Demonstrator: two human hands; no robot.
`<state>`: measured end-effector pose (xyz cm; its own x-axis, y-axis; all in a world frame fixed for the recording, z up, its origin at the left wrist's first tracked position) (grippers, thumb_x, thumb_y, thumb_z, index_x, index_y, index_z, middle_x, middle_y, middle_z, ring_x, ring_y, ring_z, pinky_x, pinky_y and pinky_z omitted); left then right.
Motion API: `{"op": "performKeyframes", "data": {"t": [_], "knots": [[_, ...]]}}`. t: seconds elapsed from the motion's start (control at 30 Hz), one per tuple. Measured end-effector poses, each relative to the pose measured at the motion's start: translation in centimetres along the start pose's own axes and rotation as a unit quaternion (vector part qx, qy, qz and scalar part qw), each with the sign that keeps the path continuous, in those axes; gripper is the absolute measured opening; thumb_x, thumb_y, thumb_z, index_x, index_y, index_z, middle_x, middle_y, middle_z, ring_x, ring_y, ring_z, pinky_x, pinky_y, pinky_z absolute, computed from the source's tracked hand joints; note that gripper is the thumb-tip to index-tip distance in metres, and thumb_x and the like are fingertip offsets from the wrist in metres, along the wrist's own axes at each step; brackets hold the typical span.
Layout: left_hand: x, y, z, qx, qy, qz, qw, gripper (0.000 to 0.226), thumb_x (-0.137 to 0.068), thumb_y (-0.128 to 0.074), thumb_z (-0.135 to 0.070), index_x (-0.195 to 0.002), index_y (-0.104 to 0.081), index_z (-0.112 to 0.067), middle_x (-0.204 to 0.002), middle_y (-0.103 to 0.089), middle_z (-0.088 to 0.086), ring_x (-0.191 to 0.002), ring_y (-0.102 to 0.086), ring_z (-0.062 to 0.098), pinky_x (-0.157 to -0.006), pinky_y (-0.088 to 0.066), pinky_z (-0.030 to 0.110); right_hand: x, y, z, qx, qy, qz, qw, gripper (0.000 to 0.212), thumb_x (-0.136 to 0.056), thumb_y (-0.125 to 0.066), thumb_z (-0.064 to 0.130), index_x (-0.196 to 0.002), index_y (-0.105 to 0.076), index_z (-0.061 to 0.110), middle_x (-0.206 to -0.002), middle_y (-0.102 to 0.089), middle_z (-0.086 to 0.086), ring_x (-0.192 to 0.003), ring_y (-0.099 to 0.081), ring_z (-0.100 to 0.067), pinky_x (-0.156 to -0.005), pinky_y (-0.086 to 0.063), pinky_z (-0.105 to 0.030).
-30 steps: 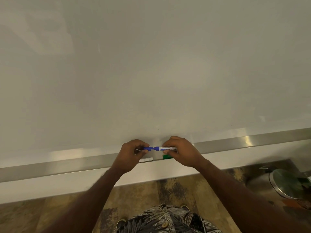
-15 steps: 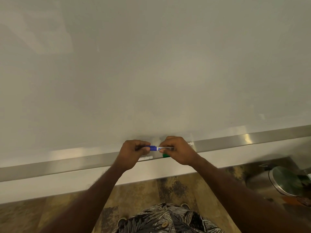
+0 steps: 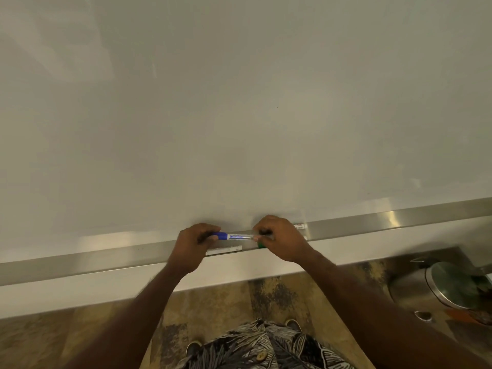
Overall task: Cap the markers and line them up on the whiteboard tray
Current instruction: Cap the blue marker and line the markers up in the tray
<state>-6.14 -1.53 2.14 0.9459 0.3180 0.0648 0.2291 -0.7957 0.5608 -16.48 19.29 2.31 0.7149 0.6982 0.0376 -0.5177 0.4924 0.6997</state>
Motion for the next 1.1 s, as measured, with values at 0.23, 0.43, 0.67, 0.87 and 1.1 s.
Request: {"op": "performKeyframes", "data": {"t": [0.23, 0.43, 0.67, 0.87, 1.1], "knots": [[1.7, 2.5, 5.3, -0.035, 0.070, -0.096, 0.992, 0.018, -0.084, -0.064, -0.007, -0.099, -0.071, -0.014, -0.095, -0.071, 0.005, -0.081, -0.061, 0.010, -0.071, -0.042, 0.011, 2.0, 2.3, -4.6, 0.026, -0.080, -0.128, 0.988, 0.004, -0.085, -0.067, 0.013, -0.087, -0.070, 0.011, -0.090, -0.068, -0.005, -0.085, -0.058, -0.017, -0.077, -0.043, -0.027], [1.7, 1.4, 6.3, -0.095, 0.057, -0.055, 0.992, 0.020, -0.085, -0.060, -0.005, -0.100, -0.072, -0.013, -0.098, -0.073, 0.010, -0.081, -0.059, 0.017, -0.078, -0.043, 0.028, 3.4, 2.7, -7.3, 0.075, -0.124, -0.191, 0.971, 0.010, -0.083, -0.069, 0.012, -0.093, -0.069, 0.011, -0.096, -0.067, -0.007, -0.090, -0.056, -0.022, -0.080, -0.047, -0.034], [0.8, 0.9, 6.2, -0.140, 0.030, -0.025, 0.989, 0.020, -0.083, -0.060, -0.001, -0.095, -0.072, -0.012, -0.096, -0.072, 0.009, -0.088, -0.062, 0.026, -0.079, -0.042, 0.028, 3.6, 3.0, -8.9, 0.074, -0.187, -0.166, 0.965, 0.024, -0.085, -0.067, 0.021, -0.109, -0.064, 0.014, -0.112, -0.061, -0.006, -0.102, -0.056, -0.026, -0.088, -0.049, -0.036], [1.0, 0.7, 6.4, -0.152, 0.043, -0.044, 0.986, 0.019, -0.085, -0.061, -0.010, -0.102, -0.069, -0.010, -0.100, -0.067, 0.009, -0.093, -0.060, 0.026, -0.083, -0.043, 0.030, 3.4, 2.6, -9.0, 0.113, -0.189, -0.150, 0.964, 0.026, -0.086, -0.065, 0.025, -0.109, -0.066, 0.013, -0.114, -0.059, -0.008, -0.102, -0.055, -0.029, -0.086, -0.051, -0.040], [1.3, 0.5, 6.2, -0.180, 0.046, -0.016, 0.983, 0.021, -0.084, -0.063, -0.020, -0.104, -0.068, -0.015, -0.097, -0.063, 0.005, -0.081, -0.052, 0.015, -0.077, -0.043, 0.028, 3.2, 2.3, -8.8, 0.096, -0.164, -0.148, 0.971, 0.019, -0.085, -0.067, 0.022, -0.100, -0.070, 0.011, -0.105, -0.062, -0.008, -0.095, -0.058, -0.026, -0.080, -0.049, -0.034]]}}
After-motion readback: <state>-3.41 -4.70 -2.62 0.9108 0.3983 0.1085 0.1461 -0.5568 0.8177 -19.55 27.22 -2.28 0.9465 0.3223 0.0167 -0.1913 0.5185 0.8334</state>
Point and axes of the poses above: each hand's wrist, its own x-axis away from the middle knuckle, its own y-axis out of the back of the hand, z = x × y, the point moved 4 cm from there along -x, towards the middle knuckle
